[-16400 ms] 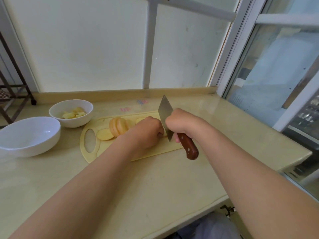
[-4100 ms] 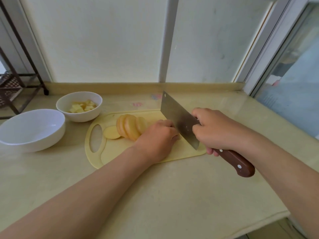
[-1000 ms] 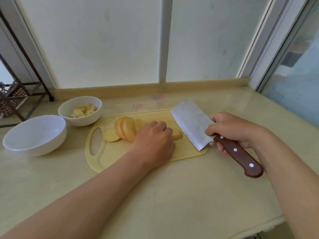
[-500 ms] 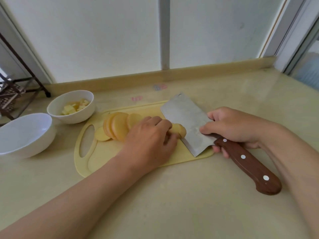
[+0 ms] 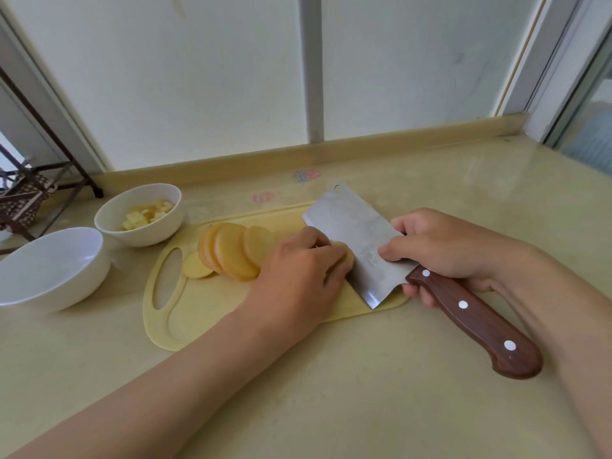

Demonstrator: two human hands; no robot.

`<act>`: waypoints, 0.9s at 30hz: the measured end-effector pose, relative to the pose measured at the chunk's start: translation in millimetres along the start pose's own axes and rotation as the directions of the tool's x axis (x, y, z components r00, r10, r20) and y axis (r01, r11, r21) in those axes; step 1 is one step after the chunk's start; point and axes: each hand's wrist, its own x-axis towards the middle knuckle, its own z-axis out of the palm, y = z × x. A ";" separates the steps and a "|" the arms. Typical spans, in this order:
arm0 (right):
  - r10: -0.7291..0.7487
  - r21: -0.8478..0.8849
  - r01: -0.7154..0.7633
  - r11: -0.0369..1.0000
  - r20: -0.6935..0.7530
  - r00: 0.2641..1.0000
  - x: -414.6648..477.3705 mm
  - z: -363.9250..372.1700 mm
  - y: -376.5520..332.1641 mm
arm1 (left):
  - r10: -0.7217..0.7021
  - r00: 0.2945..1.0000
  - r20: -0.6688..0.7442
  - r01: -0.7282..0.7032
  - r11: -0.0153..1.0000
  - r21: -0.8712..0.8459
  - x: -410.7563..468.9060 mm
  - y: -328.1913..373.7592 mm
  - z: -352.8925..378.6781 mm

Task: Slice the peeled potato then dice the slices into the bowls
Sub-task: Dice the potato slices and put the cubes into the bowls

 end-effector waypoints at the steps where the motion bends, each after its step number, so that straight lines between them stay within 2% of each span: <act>1: 0.000 0.005 0.000 1.000 -0.004 1.000 -0.5 -0.3 -0.3 | 0.006 1.000 0.009 -0.006 1.000 0.001 0.2 -0.2 0.4; 9: -0.024 0.058 0.026 0.998 -0.042 0.999 -5.9 -5.6 -3.7 | 0.097 0.991 0.097 -0.102 0.993 0.051 3.0 2.5 -1.7; 17: -0.035 0.070 0.037 0.997 -0.032 0.999 -6.0 -3.8 -4.0 | 0.055 0.998 0.024 -0.057 0.997 0.060 3.6 1.3 1.4; 23: -0.049 0.130 0.073 0.989 -0.179 0.983 -9.8 -21.0 -0.8 | 0.082 0.990 0.117 -0.089 0.994 0.056 2.9 -3.4 -0.6; 27: -0.084 0.131 0.116 0.985 -0.228 0.970 -10.3 -24.4 2.9 | 0.126 0.977 0.170 -0.130 0.991 0.011 2.4 0.0 -4.7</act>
